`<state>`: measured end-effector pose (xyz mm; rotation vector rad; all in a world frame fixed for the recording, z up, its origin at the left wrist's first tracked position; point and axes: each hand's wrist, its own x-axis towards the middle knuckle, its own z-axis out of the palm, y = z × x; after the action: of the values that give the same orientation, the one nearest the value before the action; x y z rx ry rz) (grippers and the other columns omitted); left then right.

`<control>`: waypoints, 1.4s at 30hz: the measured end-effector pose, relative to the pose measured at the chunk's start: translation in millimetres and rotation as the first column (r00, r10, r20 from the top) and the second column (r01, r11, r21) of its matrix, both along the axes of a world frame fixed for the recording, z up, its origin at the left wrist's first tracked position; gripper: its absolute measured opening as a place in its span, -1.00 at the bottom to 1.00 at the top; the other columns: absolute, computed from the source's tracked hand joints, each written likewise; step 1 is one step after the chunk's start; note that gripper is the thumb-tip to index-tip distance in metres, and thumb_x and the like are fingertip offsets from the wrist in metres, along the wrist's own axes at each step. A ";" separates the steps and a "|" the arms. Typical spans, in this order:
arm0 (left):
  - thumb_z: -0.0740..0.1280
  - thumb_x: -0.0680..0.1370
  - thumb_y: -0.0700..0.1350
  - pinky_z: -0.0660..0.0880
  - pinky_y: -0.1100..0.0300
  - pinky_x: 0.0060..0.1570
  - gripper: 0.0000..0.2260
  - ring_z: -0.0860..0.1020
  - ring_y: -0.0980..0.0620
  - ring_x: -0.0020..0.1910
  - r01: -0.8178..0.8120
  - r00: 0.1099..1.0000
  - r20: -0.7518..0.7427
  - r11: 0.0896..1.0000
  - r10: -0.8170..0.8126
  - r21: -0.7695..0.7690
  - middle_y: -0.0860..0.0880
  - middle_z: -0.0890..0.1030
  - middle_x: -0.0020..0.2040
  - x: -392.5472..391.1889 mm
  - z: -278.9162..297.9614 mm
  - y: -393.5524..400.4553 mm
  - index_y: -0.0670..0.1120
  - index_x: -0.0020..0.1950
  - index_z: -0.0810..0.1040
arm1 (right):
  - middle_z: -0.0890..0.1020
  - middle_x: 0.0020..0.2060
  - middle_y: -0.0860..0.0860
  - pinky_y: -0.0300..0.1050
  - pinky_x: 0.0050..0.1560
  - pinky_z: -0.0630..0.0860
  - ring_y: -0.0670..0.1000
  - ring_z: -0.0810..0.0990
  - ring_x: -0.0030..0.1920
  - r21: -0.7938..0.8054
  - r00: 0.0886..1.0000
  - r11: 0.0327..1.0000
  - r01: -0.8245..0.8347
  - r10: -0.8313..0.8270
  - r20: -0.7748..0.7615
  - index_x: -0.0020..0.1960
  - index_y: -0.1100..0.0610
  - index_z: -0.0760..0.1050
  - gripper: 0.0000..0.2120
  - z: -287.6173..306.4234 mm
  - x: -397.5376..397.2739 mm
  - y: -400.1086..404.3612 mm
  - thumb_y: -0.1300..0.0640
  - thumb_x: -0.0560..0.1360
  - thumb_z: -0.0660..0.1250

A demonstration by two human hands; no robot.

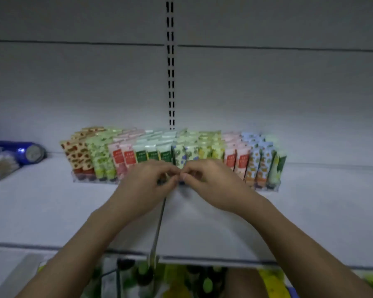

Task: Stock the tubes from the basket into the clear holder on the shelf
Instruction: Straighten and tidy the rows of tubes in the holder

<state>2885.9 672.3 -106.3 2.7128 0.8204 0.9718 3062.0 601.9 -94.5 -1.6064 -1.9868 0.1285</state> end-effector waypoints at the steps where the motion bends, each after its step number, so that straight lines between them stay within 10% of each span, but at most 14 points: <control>1: 0.32 0.55 -0.06 0.48 0.17 -0.06 -0.85 0.53 0.15 -0.08 -0.011 0.999 -0.048 0.999 0.008 -0.052 0.15 0.64 -0.04 -5.5 -15.4 -9.0 0.05 0.07 0.65 | 0.61 -0.20 -0.11 -0.01 -0.12 0.50 -0.06 0.53 -0.15 -0.038 1.000 0.999 0.000 0.000 0.000 -0.06 0.00 0.60 -0.85 -13.8 -4.8 -4.9 0.04 0.58 0.26; 5: 0.29 0.58 -0.05 0.40 0.20 0.04 -0.80 0.46 0.12 0.05 -0.044 0.990 -0.141 0.994 0.029 -0.105 0.15 0.58 0.07 -18.1 -55.6 -24.5 0.06 0.17 0.59 | 0.64 -0.10 -0.10 0.00 -0.01 0.52 -0.10 0.55 -0.09 -0.113 1.000 0.993 0.018 -0.018 -0.001 -0.01 0.03 0.62 -0.84 -43.0 -12.7 -19.0 0.06 0.58 0.26; 10: 0.34 0.55 -0.09 0.44 0.23 0.04 -0.82 0.52 0.18 0.04 -0.027 0.998 0.055 0.989 0.035 -0.144 0.18 0.62 0.05 -17.8 -43.7 -20.3 0.06 0.13 0.63 | 0.60 -0.16 -0.20 -0.42 -0.20 0.40 -0.30 0.52 -0.20 0.044 0.995 0.998 0.047 -0.042 -0.094 0.00 0.01 0.60 -0.89 -2.5 -10.4 -1.2 0.10 0.58 0.29; 15: 0.36 0.51 -0.07 0.46 0.38 -0.10 -0.83 0.52 0.38 -0.12 0.011 0.973 0.233 0.997 0.008 -0.079 0.31 0.57 -0.09 -11.2 30.3 16.4 0.14 0.06 0.62 | 0.65 -0.19 -0.14 -0.41 -0.36 0.48 -0.23 0.58 -0.32 0.151 0.980 0.982 0.111 -0.083 -0.183 -0.06 -0.04 0.61 -0.92 58.2 3.8 35.4 0.06 0.55 0.34; 26: 0.48 0.43 -0.02 0.36 0.40 -0.31 -0.98 0.54 0.34 -0.36 0.169 0.883 -0.401 0.962 -0.244 -0.213 0.27 0.63 -0.34 53.1 113.6 108.5 0.10 -0.20 0.68 | 0.69 -0.25 -0.12 -0.37 -0.44 0.41 -0.22 0.51 -0.45 -0.340 0.975 0.939 0.056 0.022 0.222 -0.18 -0.08 0.67 -0.95 120.5 43.3 91.3 0.06 0.44 0.46; 42: 0.51 0.39 0.02 0.32 0.55 -0.43 -0.93 0.50 0.35 -0.44 0.224 0.831 -0.429 0.919 -0.355 -0.325 0.30 0.60 -0.38 54.3 100.0 122.6 0.11 -0.15 0.70 | 0.60 -0.46 -0.26 -0.49 -0.56 0.27 -0.27 0.49 -0.52 -0.468 0.965 0.883 -0.028 0.147 0.218 -0.23 -0.10 0.66 -0.93 100.0 44.9 106.0 0.00 0.35 0.55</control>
<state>2940.1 794.9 -6.3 2.7509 0.5154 0.1022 3106.9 707.9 5.5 -1.8982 -2.3534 0.4935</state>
